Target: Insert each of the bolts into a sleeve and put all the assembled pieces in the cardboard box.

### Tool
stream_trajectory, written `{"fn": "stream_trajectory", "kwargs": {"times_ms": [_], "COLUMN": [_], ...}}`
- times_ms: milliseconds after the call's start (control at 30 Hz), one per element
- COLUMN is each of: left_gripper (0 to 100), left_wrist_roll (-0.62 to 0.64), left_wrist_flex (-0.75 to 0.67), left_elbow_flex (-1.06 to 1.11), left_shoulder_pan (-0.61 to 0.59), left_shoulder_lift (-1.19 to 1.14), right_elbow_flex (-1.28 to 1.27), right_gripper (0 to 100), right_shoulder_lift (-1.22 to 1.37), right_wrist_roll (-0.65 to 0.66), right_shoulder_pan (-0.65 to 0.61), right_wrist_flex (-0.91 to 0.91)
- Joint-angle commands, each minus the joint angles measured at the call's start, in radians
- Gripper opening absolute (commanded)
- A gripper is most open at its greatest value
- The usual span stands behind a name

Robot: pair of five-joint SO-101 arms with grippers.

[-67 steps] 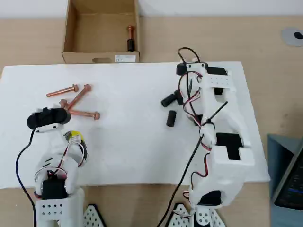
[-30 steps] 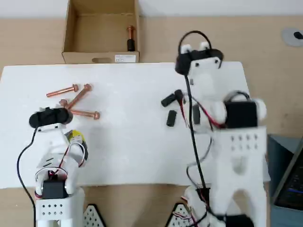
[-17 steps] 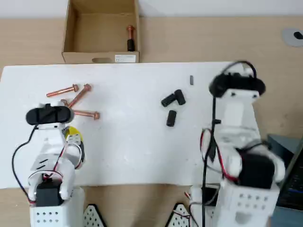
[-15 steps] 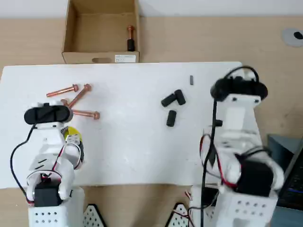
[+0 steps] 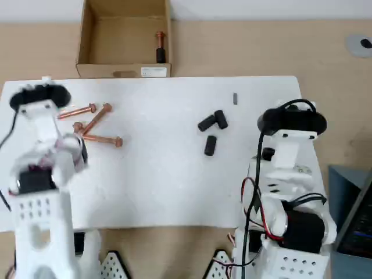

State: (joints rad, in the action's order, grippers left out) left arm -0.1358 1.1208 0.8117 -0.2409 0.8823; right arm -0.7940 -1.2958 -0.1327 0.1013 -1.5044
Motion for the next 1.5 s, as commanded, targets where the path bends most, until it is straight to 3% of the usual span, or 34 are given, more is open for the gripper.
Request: {"fn": "stream_trajectory", "kwargs": {"times_ms": [0,333,767,900,1467], "left_gripper": [1,0,1,8,8], "left_wrist_roll": [-0.043,-0.247,-0.4,-0.411,-0.44], "left_wrist_flex": [0.005,0.014,0.276,0.318,0.333], "left_elbow_flex": [-0.176,-0.341,-0.793,-0.918,-1.129], "left_shoulder_pan": [-0.044,-0.046,-0.046,-0.054,-0.069], "left_shoulder_lift": [-0.197,-0.541,-1.0,-1.121,-1.412], "right_elbow_flex": [-0.015,-0.042,-0.062,-0.062,-0.113], "right_gripper": [0.9,0.9,0.9,0.9,0.9], "right_shoulder_lift": [-0.01,-0.005,-0.004,-0.004,-0.004], "right_wrist_roll": [0.002,0.005,0.002,0.0,0.002], "right_shoulder_pan": [0.013,0.012,0.007,0.007,0.005], "right_wrist_flex": [0.051,0.118,0.18,0.19,0.287]}}
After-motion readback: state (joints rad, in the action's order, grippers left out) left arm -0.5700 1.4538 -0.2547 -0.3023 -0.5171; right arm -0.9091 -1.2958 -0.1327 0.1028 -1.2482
